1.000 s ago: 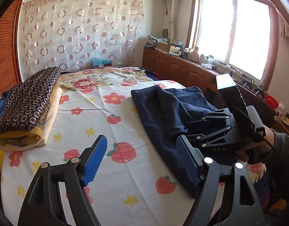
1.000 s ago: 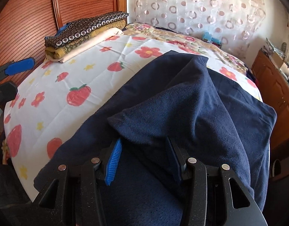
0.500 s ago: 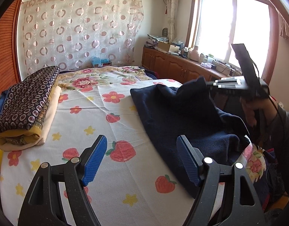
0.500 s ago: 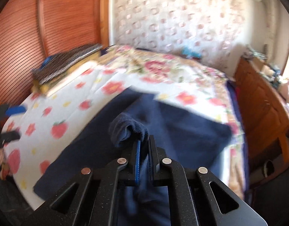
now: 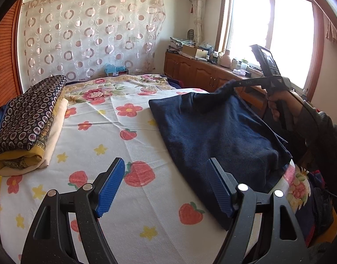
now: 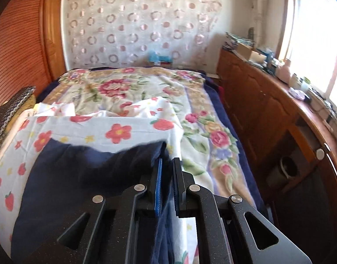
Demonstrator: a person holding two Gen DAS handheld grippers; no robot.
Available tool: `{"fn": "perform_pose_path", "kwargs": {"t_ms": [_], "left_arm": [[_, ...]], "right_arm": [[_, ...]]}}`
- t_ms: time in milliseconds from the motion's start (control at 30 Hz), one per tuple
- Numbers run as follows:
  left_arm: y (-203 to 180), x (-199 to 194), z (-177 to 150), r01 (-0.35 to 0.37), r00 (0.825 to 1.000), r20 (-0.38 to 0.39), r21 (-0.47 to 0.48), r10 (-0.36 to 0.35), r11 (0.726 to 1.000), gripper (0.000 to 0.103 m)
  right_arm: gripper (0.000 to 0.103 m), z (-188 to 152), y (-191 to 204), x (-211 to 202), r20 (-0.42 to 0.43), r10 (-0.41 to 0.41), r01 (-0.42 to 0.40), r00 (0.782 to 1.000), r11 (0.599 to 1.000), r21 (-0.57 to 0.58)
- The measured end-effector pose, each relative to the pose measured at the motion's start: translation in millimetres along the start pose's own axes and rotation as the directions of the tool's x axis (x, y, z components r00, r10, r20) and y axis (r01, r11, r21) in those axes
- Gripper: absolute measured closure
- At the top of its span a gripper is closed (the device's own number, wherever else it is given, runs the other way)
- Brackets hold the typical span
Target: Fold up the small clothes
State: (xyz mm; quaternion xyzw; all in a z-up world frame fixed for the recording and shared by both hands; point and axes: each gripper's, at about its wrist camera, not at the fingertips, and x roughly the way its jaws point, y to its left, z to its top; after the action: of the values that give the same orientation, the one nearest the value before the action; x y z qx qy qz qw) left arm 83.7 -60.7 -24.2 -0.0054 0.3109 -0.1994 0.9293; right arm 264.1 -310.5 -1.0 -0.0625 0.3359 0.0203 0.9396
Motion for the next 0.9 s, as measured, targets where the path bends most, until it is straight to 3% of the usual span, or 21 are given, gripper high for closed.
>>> {"fn": "perform_pose_path", "kwargs": {"t_ms": [67, 333, 600, 633, 733, 833, 900], "left_arm": [[-0.9, 0.4, 0.3, 0.001, 1.0, -0.001, 0.001, -0.001, 1.0, 0.026], [-5.7, 4.5, 0.9, 0.008, 1.0, -0.01, 0.01, -0.007, 1.0, 0.026], [-7.8, 7.4, -2.9, 0.009, 1.0, -0.025, 0.012, -0.009, 1.0, 0.026], [-7.7, 8.4, -2.8, 0.009, 1.0, -0.027, 0.01, -0.008, 1.0, 0.026], [-8.7, 9.5, -3.7, 0.011, 0.999, -0.031, 0.01, -0.011, 1.0, 0.026], [-9.9, 9.0, -4.2, 0.012, 1.0, -0.029, 0.013, -0.012, 1.0, 0.026], [-10.1, 9.1, -4.4, 0.012, 0.999, -0.03, 0.013, -0.012, 1.0, 0.026]], "right_arm": [[0.083, 3.5, 5.9, 2.4, -0.006, -0.015, 0.015, 1.0, 1.0, 0.025], [0.072, 9.4, 11.0, 1.8, -0.012, 0.042, -0.042, 0.999, 0.999, 0.017], [0.071, 19.1, 8.0, 33.1, -0.074, 0.09, -0.092, 0.993, 0.995, -0.028], [0.074, 20.3, 9.8, 30.0, -0.076, 0.097, -0.101, 0.992, 0.994, -0.044], [0.101, 20.8, 13.6, 29.7, -0.079, 0.11, -0.118, 0.991, 0.988, -0.096], [0.102, 22.6, 4.3, 21.3, -0.019, 0.099, -0.101, 0.995, 0.992, -0.079], [0.102, 26.2, -16.8, 14.4, 0.042, 0.014, -0.014, 0.999, 1.0, 0.011]]}}
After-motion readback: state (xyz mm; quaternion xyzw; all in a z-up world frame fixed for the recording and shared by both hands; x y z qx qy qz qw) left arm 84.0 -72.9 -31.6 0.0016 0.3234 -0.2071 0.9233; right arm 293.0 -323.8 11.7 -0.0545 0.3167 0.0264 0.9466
